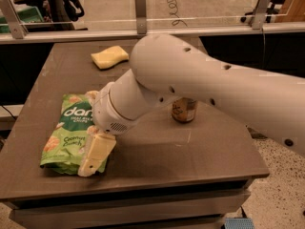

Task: Move green rice chip bag near sponge

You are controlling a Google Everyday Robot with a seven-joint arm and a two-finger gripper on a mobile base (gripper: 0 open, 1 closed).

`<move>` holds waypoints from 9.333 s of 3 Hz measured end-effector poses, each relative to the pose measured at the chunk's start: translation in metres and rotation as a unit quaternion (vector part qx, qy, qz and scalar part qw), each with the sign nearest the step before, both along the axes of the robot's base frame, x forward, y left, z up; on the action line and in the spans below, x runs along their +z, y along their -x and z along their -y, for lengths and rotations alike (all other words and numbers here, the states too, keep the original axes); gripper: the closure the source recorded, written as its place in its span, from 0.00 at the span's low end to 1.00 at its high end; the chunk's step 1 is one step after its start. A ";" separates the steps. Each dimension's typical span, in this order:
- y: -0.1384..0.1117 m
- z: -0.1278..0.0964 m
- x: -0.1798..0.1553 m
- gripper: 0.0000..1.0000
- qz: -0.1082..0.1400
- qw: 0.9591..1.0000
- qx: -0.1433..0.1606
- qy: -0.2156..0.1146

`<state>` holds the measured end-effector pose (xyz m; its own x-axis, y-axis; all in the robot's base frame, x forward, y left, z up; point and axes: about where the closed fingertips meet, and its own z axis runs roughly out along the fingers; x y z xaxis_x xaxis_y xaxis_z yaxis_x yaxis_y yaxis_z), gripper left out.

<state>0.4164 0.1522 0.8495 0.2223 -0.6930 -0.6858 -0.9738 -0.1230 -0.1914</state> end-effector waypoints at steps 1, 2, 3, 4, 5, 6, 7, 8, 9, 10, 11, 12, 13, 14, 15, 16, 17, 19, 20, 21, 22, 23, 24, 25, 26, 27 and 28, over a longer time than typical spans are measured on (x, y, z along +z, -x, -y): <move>0.007 -0.012 -0.008 0.18 -0.018 1.000 -0.013 -0.011; 0.013 -0.013 -0.010 0.41 -0.027 0.999 -0.028 -0.016; 0.017 -0.004 -0.004 0.64 -0.023 0.999 -0.045 -0.012; 0.015 0.011 0.008 0.88 -0.010 0.998 -0.058 -0.002; 0.013 0.022 0.017 1.00 0.000 0.998 -0.067 0.007; 0.004 0.034 0.029 1.00 0.016 0.997 -0.073 0.019; -0.013 0.051 0.048 1.00 0.038 0.996 -0.075 0.036; -0.041 0.076 0.075 1.00 0.071 0.993 -0.072 0.058; -0.076 0.112 0.116 1.00 0.108 0.989 -0.070 0.071; -0.080 0.115 0.137 1.00 0.123 0.988 -0.073 0.065; -0.076 0.113 0.135 1.00 0.126 0.987 -0.068 0.073; -0.089 0.139 0.135 1.00 0.140 0.983 -0.075 0.090; -0.114 0.175 0.141 1.00 0.156 0.979 -0.085 0.104; -0.145 0.210 0.148 1.00 0.169 0.975 -0.102 0.100; -0.176 0.233 0.144 1.00 0.174 0.974 -0.106 0.097; -0.201 0.247 0.125 1.00 0.169 0.976 -0.101 0.097; -0.231 0.258 0.106 1.00 0.163 0.977 -0.093 0.104; -0.277 0.248 0.074 1.00 0.164 0.978 -0.090 0.090; -0.285 0.227 0.056 1.00 0.162 0.980 -0.091 0.072; -0.287 0.201 0.040 1.00 0.158 0.982 -0.088 0.049; -0.284 0.179 0.032 0.83 0.152 0.984 -0.082 0.040; -0.278 0.167 0.030 0.59 0.147 0.985 -0.077 0.037; -0.271 0.161 0.033 0.36 0.146 0.986 -0.074 0.036; -0.265 0.159 0.035 0.12 0.145 0.986 -0.073 0.036; -0.261 0.159 0.040 0.00 0.144 0.986 -0.072 0.037; -0.258 0.172 0.058 0.00 0.149 0.984 -0.091 0.027; -0.256 0.197 0.091 0.00 0.166 0.978 -0.125 0.010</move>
Offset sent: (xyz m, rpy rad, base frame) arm -0.0186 0.0117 -0.0159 0.0461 0.0875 -0.1019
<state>0.6720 -0.0446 0.9403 0.2517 -0.7662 -0.5912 -0.8588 0.1048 -0.5015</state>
